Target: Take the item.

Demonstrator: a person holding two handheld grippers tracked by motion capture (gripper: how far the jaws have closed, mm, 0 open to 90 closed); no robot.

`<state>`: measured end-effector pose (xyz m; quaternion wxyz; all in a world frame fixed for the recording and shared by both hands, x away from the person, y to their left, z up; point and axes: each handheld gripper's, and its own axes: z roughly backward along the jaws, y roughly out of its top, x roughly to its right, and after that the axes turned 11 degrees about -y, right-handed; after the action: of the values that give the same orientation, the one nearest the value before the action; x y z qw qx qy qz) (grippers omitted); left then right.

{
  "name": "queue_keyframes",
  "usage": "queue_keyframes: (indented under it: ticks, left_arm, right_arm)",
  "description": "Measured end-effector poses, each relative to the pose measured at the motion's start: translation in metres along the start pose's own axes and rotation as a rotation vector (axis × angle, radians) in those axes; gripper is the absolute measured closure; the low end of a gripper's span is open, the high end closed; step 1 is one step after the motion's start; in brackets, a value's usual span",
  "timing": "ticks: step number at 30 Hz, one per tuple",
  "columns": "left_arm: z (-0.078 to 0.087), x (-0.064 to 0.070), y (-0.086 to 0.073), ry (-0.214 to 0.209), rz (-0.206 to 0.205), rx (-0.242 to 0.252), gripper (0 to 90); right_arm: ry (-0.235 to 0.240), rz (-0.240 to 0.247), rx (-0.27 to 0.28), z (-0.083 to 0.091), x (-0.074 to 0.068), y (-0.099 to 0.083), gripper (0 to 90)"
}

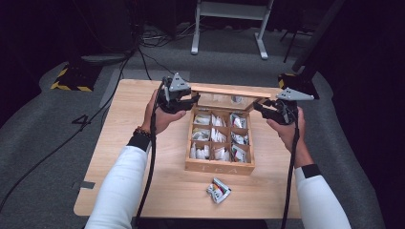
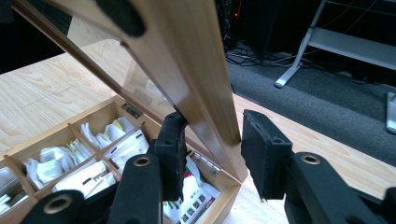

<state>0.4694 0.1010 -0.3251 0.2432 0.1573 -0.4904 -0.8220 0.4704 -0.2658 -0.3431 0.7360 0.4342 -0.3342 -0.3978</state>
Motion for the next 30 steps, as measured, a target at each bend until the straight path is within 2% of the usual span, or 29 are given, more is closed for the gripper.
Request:
queue_keyframes:
  ticks: [8,17,30]
  left_arm:
    - [0.005,0.009,-0.006,0.001,-0.017,0.006,61.4]
    - [0.011,0.019,-0.01,0.006,-0.049,-0.007,60.9]
    - [0.017,0.031,-0.025,-0.02,-0.058,0.0,59.3]
  right_arm:
    - [0.02,-0.006,0.0,0.006,-0.002,-0.004,59.0]
    - [0.02,0.004,-0.019,0.011,-0.006,-0.008,54.6]
    - [0.046,0.013,-0.015,0.027,-0.012,-0.017,51.7]
